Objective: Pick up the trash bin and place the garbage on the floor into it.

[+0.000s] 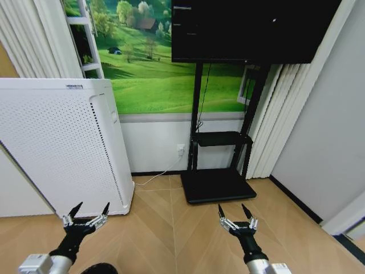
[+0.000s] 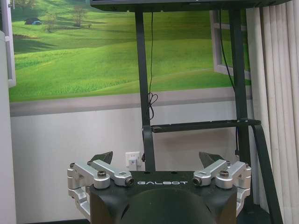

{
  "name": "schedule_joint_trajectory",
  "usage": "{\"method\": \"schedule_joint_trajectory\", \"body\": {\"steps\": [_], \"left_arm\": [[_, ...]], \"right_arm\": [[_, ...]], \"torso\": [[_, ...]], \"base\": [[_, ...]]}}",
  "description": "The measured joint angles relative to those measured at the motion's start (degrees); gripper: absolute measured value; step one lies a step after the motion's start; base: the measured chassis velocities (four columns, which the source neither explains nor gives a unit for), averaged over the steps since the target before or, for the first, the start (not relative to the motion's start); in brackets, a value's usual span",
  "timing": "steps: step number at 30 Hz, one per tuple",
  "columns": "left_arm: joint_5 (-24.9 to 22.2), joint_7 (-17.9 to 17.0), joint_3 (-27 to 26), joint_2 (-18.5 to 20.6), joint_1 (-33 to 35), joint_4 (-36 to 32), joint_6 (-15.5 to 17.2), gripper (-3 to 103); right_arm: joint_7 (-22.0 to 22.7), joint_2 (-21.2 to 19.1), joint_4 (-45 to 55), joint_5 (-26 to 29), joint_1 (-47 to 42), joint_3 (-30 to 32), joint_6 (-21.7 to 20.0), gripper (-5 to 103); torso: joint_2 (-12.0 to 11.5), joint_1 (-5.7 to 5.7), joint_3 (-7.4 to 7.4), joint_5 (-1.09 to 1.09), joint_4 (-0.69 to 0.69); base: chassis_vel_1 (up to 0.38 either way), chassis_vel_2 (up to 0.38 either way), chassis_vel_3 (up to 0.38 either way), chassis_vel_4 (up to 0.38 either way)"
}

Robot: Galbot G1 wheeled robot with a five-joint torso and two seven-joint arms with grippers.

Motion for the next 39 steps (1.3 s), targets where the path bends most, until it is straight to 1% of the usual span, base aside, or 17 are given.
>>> {"method": "schedule_joint_trajectory", "body": {"steps": [1, 4, 5, 11, 14, 16, 20, 22, 25, 27, 33, 39], "left_arm": [[0.0, 0.0, 0.0, 0.0, 0.0, 0.0, 0.0, 100], [0.0, 0.0, 0.0, 0.0, 0.0, 0.0, 0.0, 100], [0.0, 0.0, 0.0, 0.0, 0.0, 0.0, 0.0, 100], [0.0, 0.0, 0.0, 0.0, 0.0, 0.0, 0.0, 100], [0.0, 0.0, 0.0, 0.0, 0.0, 0.0, 0.0, 100], [0.0, 0.0, 0.0, 0.0, 0.0, 0.0, 0.0, 100], [0.0, 0.0, 0.0, 0.0, 0.0, 0.0, 0.0, 100], [0.0, 0.0, 0.0, 0.0, 0.0, 0.0, 0.0, 100], [0.0, 0.0, 0.0, 0.0, 0.0, 0.0, 0.0, 100], [0.0, 0.0, 0.0, 0.0, 0.0, 0.0, 0.0, 100], [0.0, 0.0, 0.0, 0.0, 0.0, 0.0, 0.0, 100], [0.0, 0.0, 0.0, 0.0, 0.0, 0.0, 0.0, 100]], "right_arm": [[0.0, 0.0, 0.0, 0.0, 0.0, 0.0, 0.0, 100], [0.0, 0.0, 0.0, 0.0, 0.0, 0.0, 0.0, 100], [0.0, 0.0, 0.0, 0.0, 0.0, 0.0, 0.0, 100], [0.0, 0.0, 0.0, 0.0, 0.0, 0.0, 0.0, 100], [0.0, 0.0, 0.0, 0.0, 0.0, 0.0, 0.0, 100], [0.0, 0.0, 0.0, 0.0, 0.0, 0.0, 0.0, 100], [0.0, 0.0, 0.0, 0.0, 0.0, 0.0, 0.0, 100], [0.0, 0.0, 0.0, 0.0, 0.0, 0.0, 0.0, 100], [0.0, 0.0, 0.0, 0.0, 0.0, 0.0, 0.0, 100], [0.0, 0.0, 0.0, 0.0, 0.0, 0.0, 0.0, 100], [0.0, 0.0, 0.0, 0.0, 0.0, 0.0, 0.0, 100], [0.0, 0.0, 0.0, 0.0, 0.0, 0.0, 0.0, 100]], "torso": [[0.0, 0.0, 0.0, 0.0, 0.0], [1.1, 0.35, 0.75, 0.0, 0.0], [1.1, 0.35, 0.75, 0.0, 0.0], [2.6, 0.75, 1.81, 0.0, 0.0], [2.8, 0.84, 2.01, 0.0, 0.0], [3.6, 1.09, 2.54, 0.0, 0.0], [4.4, 1.31, 3.04, 0.0, 0.0], [5.3, 1.62, 3.66, 0.0, 0.0], [5.6, 1.73, 3.88, 0.0, 0.0], [6.4, 2.02, 4.41, 0.0, 0.0], [7.4, 2.37, 5.06, 0.0, 0.0], [9.1, 3.0, 6.13, 0.0, 0.0]], "base": [[0.0, 0.0, 0.0, 0.0], [0.0, 0.0, 0.0, 0.0], [0.0, 0.0, 0.0, 0.0], [0.0, 0.0, 0.0, 0.0], [0.0, 0.0, 0.0, 0.0], [0.0, 0.0, 0.0, 0.0], [0.0, 0.0, 0.0, 0.0], [0.0, 0.0, 0.0, 0.0], [0.0, 0.0, 0.0, 0.0], [0.0, 0.0, 0.0, 0.0], [0.0, 0.0, 0.0, 0.0], [0.0, 0.0, 0.0, 0.0]]}}
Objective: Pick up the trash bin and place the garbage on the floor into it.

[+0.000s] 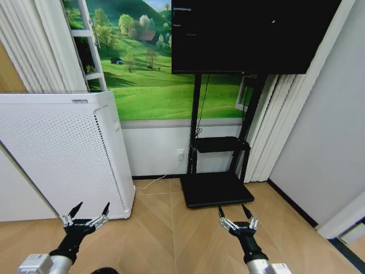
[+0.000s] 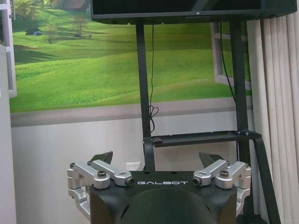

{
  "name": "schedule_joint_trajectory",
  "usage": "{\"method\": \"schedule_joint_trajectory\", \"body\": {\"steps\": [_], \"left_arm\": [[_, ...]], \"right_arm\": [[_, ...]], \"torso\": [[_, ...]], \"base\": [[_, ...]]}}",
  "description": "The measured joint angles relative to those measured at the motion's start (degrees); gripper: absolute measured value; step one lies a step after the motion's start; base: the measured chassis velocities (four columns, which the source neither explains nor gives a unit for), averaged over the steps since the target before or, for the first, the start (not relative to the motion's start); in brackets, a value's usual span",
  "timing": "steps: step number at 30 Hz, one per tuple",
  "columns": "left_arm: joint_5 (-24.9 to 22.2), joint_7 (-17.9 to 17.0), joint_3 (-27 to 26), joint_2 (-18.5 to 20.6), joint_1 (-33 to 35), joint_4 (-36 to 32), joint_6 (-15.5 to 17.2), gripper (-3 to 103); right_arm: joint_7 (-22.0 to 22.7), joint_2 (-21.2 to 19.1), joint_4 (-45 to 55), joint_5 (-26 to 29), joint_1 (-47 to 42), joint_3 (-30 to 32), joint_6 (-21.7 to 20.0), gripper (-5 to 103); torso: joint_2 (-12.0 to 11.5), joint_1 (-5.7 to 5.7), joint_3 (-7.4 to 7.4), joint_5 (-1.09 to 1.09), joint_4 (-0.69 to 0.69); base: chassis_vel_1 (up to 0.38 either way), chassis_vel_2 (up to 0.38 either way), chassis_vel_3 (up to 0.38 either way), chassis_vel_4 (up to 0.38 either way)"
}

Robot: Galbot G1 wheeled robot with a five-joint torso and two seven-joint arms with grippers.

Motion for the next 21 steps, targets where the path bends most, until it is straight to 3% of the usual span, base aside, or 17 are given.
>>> {"method": "schedule_joint_trajectory", "body": {"steps": [21], "left_arm": [[0.0, 0.0, 0.0, 0.0, 0.0, 0.0, 0.0, 100]], "right_arm": [[0.0, 0.0, 0.0, 0.0, 0.0, 0.0, 0.0, 100]], "torso": [[4.7, 1.73, 2.97, 0.0, 0.0]], "base": [[0.0, 0.0, 0.0, 0.0]]}}
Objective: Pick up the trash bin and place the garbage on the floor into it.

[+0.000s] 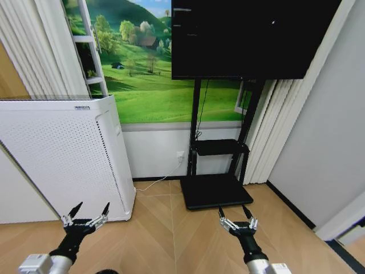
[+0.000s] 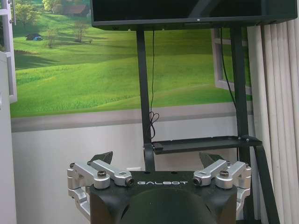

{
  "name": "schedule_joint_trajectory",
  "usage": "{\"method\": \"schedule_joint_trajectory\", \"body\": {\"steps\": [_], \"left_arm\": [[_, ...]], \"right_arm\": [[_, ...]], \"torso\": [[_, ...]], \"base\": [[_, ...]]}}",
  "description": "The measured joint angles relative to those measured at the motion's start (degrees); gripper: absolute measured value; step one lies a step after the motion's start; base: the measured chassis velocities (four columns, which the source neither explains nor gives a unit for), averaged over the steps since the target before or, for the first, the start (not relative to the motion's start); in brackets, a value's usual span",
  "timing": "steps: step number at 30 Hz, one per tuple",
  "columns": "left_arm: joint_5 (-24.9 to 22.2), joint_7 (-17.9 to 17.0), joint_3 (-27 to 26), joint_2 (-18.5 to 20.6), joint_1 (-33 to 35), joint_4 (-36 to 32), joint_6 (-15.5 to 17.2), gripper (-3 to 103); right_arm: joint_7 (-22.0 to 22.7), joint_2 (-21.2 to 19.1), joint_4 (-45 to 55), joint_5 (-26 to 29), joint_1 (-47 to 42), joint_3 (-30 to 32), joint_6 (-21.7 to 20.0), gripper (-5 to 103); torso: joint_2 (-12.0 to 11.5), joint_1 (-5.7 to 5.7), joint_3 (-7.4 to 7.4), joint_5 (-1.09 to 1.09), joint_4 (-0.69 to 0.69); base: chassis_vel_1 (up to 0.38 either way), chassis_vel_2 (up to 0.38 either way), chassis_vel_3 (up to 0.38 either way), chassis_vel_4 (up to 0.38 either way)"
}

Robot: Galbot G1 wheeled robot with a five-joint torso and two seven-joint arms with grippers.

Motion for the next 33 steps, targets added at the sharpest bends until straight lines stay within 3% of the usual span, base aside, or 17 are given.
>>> {"method": "schedule_joint_trajectory", "body": {"steps": [33], "left_arm": [[0.0, 0.0, 0.0, 0.0, 0.0, 0.0, 0.0, 100]], "right_arm": [[0.0, 0.0, 0.0, 0.0, 0.0, 0.0, 0.0, 100]], "torso": [[8.1, 3.15, 4.94, 0.0, 0.0]], "base": [[0.0, 0.0, 0.0, 0.0]]}}
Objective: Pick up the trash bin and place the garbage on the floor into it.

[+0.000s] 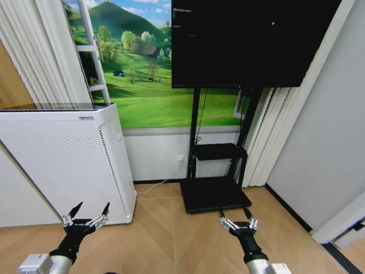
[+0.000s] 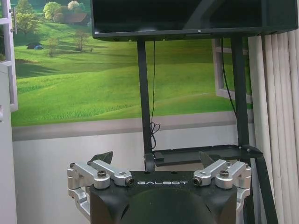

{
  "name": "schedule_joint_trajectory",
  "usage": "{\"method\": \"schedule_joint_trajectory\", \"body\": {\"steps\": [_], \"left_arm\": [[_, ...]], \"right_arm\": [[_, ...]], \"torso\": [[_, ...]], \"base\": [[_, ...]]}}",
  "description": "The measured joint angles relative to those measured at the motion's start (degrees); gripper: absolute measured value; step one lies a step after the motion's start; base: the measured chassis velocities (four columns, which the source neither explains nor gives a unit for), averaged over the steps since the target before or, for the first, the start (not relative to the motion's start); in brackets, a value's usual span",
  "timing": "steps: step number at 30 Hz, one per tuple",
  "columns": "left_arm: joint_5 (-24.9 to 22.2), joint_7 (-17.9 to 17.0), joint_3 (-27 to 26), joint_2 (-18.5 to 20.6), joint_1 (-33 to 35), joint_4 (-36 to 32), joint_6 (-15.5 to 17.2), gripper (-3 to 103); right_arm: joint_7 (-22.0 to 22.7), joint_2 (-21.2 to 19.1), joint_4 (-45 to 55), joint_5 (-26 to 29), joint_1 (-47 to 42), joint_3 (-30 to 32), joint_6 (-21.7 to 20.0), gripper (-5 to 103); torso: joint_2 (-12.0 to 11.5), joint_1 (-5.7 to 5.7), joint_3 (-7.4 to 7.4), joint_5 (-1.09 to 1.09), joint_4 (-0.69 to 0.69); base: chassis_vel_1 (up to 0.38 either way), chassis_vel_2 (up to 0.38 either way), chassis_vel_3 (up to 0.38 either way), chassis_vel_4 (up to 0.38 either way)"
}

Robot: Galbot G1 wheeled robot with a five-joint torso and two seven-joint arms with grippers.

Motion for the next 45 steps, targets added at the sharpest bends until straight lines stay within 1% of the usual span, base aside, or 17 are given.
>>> {"method": "schedule_joint_trajectory", "body": {"steps": [4, 7, 9, 14, 19, 33, 45], "left_arm": [[0.0, 0.0, 0.0, 0.0, 0.0, 0.0, 0.0, 100], [0.0, 0.0, 0.0, 0.0, 0.0, 0.0, 0.0, 100], [0.0, 0.0, 0.0, 0.0, 0.0, 0.0, 0.0, 100], [0.0, 0.0, 0.0, 0.0, 0.0, 0.0, 0.0, 100], [0.0, 0.0, 0.0, 0.0, 0.0, 0.0, 0.0, 100], [0.0, 0.0, 0.0, 0.0, 0.0, 0.0, 0.0, 100], [0.0, 0.0, 0.0, 0.0, 0.0, 0.0, 0.0, 100]], "right_arm": [[0.0, 0.0, 0.0, 0.0, 0.0, 0.0, 0.0, 100], [0.0, 0.0, 0.0, 0.0, 0.0, 0.0, 0.0, 100], [0.0, 0.0, 0.0, 0.0, 0.0, 0.0, 0.0, 100], [0.0, 0.0, 0.0, 0.0, 0.0, 0.0, 0.0, 100], [0.0, 0.0, 0.0, 0.0, 0.0, 0.0, 0.0, 100], [0.0, 0.0, 0.0, 0.0, 0.0, 0.0, 0.0, 100], [0.0, 0.0, 0.0, 0.0, 0.0, 0.0, 0.0, 100]], "torso": [[1.2, 0.47, 0.71, 0.0, 0.0], [1.5, 0.61, 0.92, 0.0, 0.0], [2.4, 0.95, 1.42, 0.0, 0.0], [3.5, 1.45, 2.08, 0.0, 0.0], [4.1, 1.77, 2.35, 0.0, 0.0], [3.9, 1.74, 2.22, 0.0, 0.0], [3.7, 1.61, 2.07, -0.01, -0.01]], "base": [[0.0, 0.0, 0.0, 0.0], [0.0, 0.0, 0.0, 0.0], [0.0, 0.0, 0.0, 0.0], [0.0, 0.0, 0.0, 0.0], [0.0, 0.0, 0.0, 0.0], [0.0, 0.0, 0.0, 0.0], [0.149, -0.155, -0.173, 0.164]]}}
